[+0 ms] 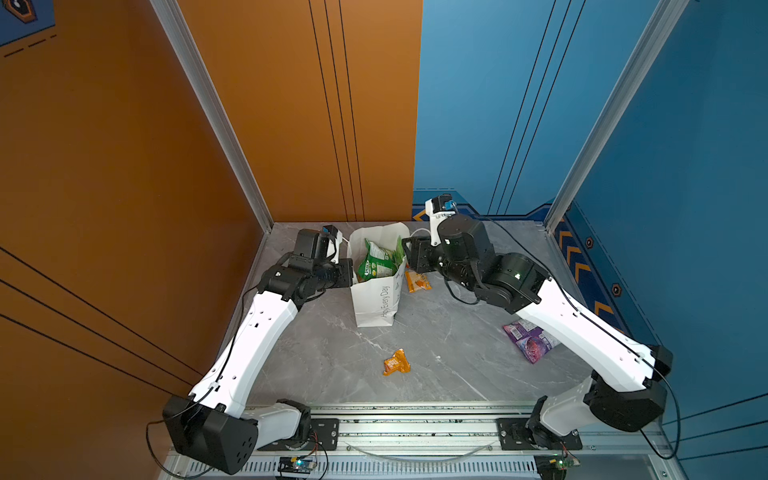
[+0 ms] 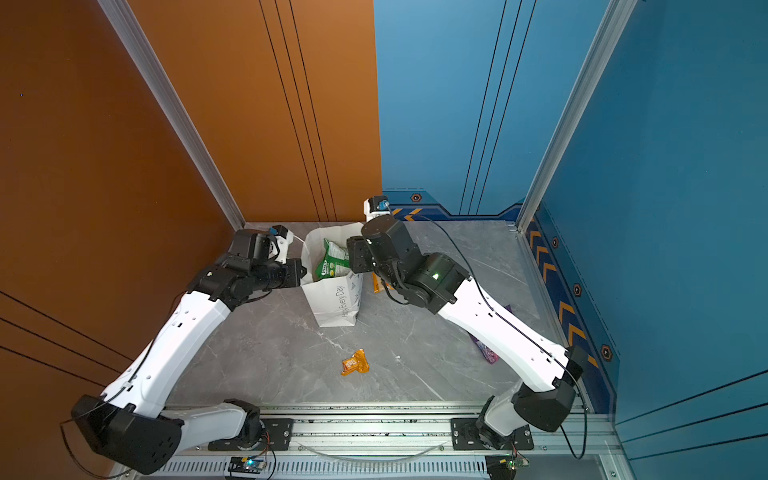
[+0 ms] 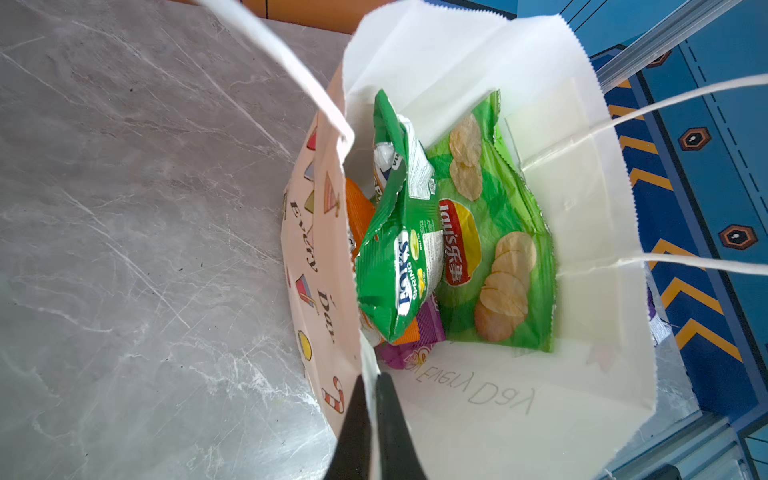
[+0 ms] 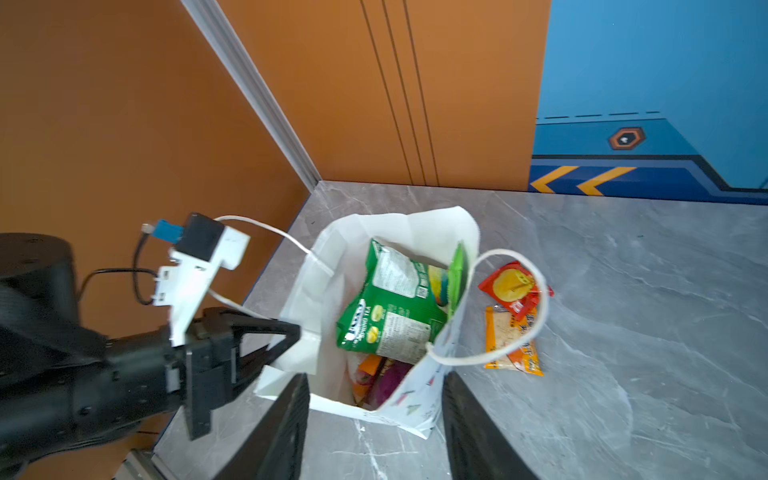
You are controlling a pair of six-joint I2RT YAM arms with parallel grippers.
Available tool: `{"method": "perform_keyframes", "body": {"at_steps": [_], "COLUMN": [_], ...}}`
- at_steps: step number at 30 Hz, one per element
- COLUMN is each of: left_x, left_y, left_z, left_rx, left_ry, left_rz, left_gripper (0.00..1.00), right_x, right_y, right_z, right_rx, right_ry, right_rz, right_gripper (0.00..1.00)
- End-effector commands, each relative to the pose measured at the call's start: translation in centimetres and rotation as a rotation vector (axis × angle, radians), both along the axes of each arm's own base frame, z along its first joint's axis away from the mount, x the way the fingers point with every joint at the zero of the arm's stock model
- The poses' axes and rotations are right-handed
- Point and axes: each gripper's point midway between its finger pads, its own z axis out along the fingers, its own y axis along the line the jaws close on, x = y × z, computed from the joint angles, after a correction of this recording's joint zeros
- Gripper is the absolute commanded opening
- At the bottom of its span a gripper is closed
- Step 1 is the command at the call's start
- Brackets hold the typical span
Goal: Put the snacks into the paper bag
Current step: 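Open the right gripper and raise it out of the paper bag, then move the right gripper over to the purple Fox's berries bag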
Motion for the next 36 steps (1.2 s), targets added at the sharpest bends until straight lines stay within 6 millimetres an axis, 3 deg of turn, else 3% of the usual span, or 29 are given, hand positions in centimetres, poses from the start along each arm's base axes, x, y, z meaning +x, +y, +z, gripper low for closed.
{"method": "perform_keyframes", "body": {"at_steps": [1, 6, 9, 17, 25, 29, 36], "left_x": [0.7, 0.8, 0.9, 1.1, 1.1, 1.0, 1.2], "left_y": [-0.2, -0.1, 0.0, 0.3, 0.3, 0.3, 0.4], "left_z": [1.9, 1.7, 1.6, 1.3, 1.4, 1.4, 1.3], "left_rx": [-0.003, 0.005, 0.006, 0.011, 0.010, 0.008, 0.010], "left_ry": [-0.094, -0.090, -0.087, -0.082, -0.082, -0.084, -0.079], "left_rz": [-0.014, -0.011, -0.006, 0.003, 0.002, 0.002, 0.003], "left_gripper": [0.00, 0.00, 0.00, 0.00, 0.00, 0.00, 0.00], "right_x": [0.1, -1.3, -2.1, -3.3, -3.3, -3.1, -3.8], "right_y": [-2.8, -7.7, -11.2, -20.2, -25.4, -26.7, -29.9], "right_z": [0.3, 0.0, -0.9, -5.4, -12.6, -16.1, -19.8], "right_rx": [0.053, 0.027, 0.002, 0.007, 0.006, 0.022, -0.094], "right_ry": [-0.018, -0.061, -0.077, -0.026, 0.158, 0.295, 0.398], "right_rz": [-0.044, -0.128, -0.207, -0.444, -0.615, -0.650, -0.768], "right_gripper": [0.55, 0.56, 0.63, 0.77, 0.79, 0.83, 0.87]}}
